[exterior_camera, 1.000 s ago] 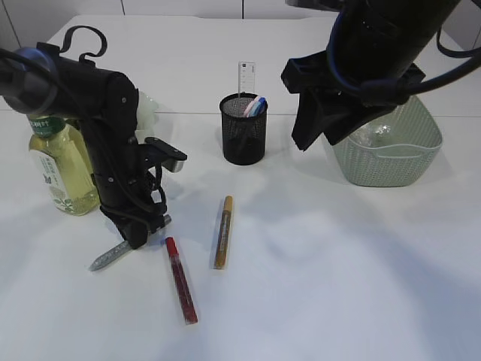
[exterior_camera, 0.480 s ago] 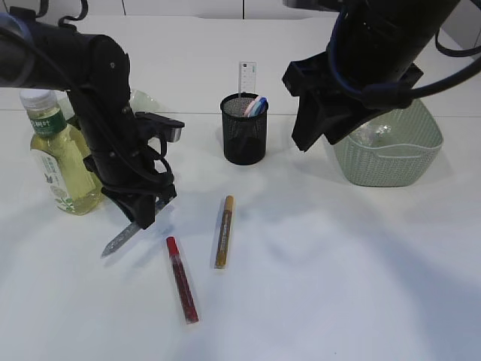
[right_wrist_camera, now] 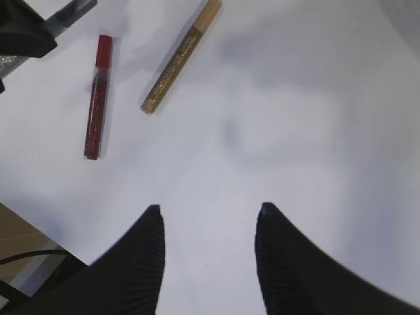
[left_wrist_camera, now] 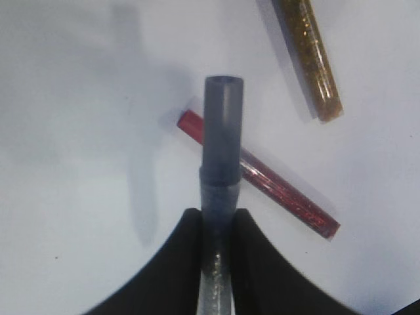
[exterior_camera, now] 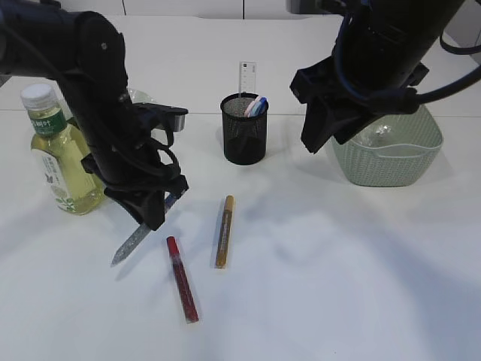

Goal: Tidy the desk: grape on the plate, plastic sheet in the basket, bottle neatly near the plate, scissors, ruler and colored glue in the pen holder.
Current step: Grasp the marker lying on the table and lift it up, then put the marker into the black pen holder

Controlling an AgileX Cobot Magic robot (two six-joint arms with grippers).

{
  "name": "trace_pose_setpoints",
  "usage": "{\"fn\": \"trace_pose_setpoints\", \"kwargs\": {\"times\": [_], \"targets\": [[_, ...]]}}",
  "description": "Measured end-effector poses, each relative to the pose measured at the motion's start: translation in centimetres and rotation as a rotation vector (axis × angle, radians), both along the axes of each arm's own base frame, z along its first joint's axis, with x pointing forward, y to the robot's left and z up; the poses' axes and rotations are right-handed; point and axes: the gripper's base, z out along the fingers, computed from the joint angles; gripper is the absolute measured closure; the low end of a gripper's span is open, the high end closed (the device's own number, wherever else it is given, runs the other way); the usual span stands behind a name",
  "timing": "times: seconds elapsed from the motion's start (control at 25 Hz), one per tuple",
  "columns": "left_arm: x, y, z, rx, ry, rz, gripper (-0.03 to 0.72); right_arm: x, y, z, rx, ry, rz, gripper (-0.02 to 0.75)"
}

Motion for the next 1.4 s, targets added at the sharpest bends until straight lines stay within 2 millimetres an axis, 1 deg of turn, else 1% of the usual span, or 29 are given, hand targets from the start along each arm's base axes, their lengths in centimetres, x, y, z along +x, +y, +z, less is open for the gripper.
{"fn": "trace_pose_setpoints", "kwargs": {"times": [0.12, 0.2, 0.24, 0.36, 0.56, 0.6, 0.72, 0.84, 1.0, 1.12, 1.2, 1.4], "targets": [[-1.3, 0.5, -0.2, -0.027, -0.022, 0.025, 0.597, -0.1, -0.1, -0.1, -0.011, -0.002, 0.006, 0.374], [-1.7, 0.6, 0.0, -0.062, -0.085, 0.046, 0.597, -0.3, -0.3, -0.4, -0.022, 0.007, 0.009, 0.374], [-1.8, 0.7, 0.3, -0.078, -0.116, 0.055, 0.597, -0.6, -0.4, -0.5, -0.026, 0.006, 0.012, 0.374], [-1.5, 0.7, 1.5, -0.128, -0.234, 0.075, 0.597, -1.5, -1.0, -0.7, -0.035, -0.030, 0.008, 0.374], [-0.2, 0.3, 2.4, -0.198, -0.398, 0.110, 0.597, -3.4, -2.5, -0.1, -0.044, -0.184, -0.008, 0.374], [0.0, 0.1, 2.5, -0.212, -0.433, 0.114, 0.597, -3.8, -2.7, 0.2, -0.040, -0.224, -0.012, 0.374], [0.7, -0.7, 3.2, -0.264, -0.554, 0.122, 0.597, -5.0, -3.5, 0.2, -0.032, -0.312, -0.020, 0.374], [1.5, -1.4, 4.1, -0.321, -0.692, 0.133, 0.597, -6.3, -4.2, -0.5, -0.025, -0.368, -0.027, 0.374], [2.7, -1.6, 5.2, -0.389, -0.868, 0.168, 0.597, -8.0, -4.9, -1.6, -0.012, -0.413, -0.034, 0.374], [3.5, -1.8, 4.9, -0.415, -0.947, 0.186, 0.597, -9.1, -5.4, -2.3, -0.004, -0.432, -0.038, 0.374], [4.3, -2.0, 4.8, -0.433, -1.000, 0.197, 0.597, -9.7, -5.7, -2.4, 0.005, -0.455, -0.041, 0.374], [6.8, -3.2, 4.4, -0.470, -1.088, 0.213, 0.597, -10.0, -5.8, -2.6, 0.014, -0.487, -0.045, 0.374]]}}
